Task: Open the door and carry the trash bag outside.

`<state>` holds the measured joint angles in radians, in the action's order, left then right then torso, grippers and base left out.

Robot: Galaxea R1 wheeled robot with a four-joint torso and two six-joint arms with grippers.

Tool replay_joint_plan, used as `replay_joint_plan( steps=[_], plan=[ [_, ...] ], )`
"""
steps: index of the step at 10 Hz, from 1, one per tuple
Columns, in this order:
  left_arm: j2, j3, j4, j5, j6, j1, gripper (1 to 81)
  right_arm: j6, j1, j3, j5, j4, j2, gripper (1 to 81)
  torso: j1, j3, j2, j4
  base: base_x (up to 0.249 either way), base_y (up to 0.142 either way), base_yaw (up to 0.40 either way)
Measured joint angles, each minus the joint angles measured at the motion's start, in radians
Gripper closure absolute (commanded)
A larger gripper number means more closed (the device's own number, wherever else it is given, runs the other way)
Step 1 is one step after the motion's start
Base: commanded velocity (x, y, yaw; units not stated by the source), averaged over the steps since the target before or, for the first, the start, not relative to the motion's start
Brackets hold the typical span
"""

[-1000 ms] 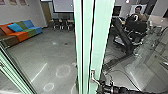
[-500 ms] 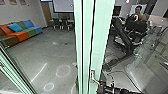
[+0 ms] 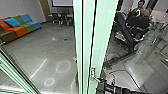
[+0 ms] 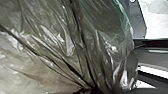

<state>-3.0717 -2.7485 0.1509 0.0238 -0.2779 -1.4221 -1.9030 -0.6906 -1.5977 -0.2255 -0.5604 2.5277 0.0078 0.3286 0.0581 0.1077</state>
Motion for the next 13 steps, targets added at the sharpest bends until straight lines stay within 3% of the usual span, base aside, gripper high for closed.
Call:
replay_joint_plan(
  steps=[1, 3, 7, 13],
  plan=[
    [0.0, 0.0, 0.0, 0.001, 0.0, 0.003, 81.1, 0.008, 0.001, 0.01, -0.03, -0.002, -0.006, 1.0, 0.0, 0.015, 0.0, 0.0, 0.0, 0.0, 0.0],
    [0.006, 0.0, 0.0, 0.003, 0.0, 0.01, 81.1, 0.009, 0.013, 0.018, -0.018, -0.006, -0.012, 1.0, 0.0, 0.024, 0.0, 0.0, 0.0, 0.0, 0.0],
    [0.01, 0.0, 0.0, 0.002, 0.003, 0.009, 81.1, 0.023, 0.061, 0.035, 0.107, -0.046, -0.032, 1.0, 0.0, 0.022, 0.0, 0.0, 0.0, 0.0, 0.0],
    [0.013, 0.0, 0.0, 0.001, 0.003, 0.009, 81.1, 0.046, 0.087, 0.01, 0.136, -0.068, -0.022, 1.0, -0.002, 0.023, 0.0, 0.0, 0.0, 0.0, 0.0]
  ],
)
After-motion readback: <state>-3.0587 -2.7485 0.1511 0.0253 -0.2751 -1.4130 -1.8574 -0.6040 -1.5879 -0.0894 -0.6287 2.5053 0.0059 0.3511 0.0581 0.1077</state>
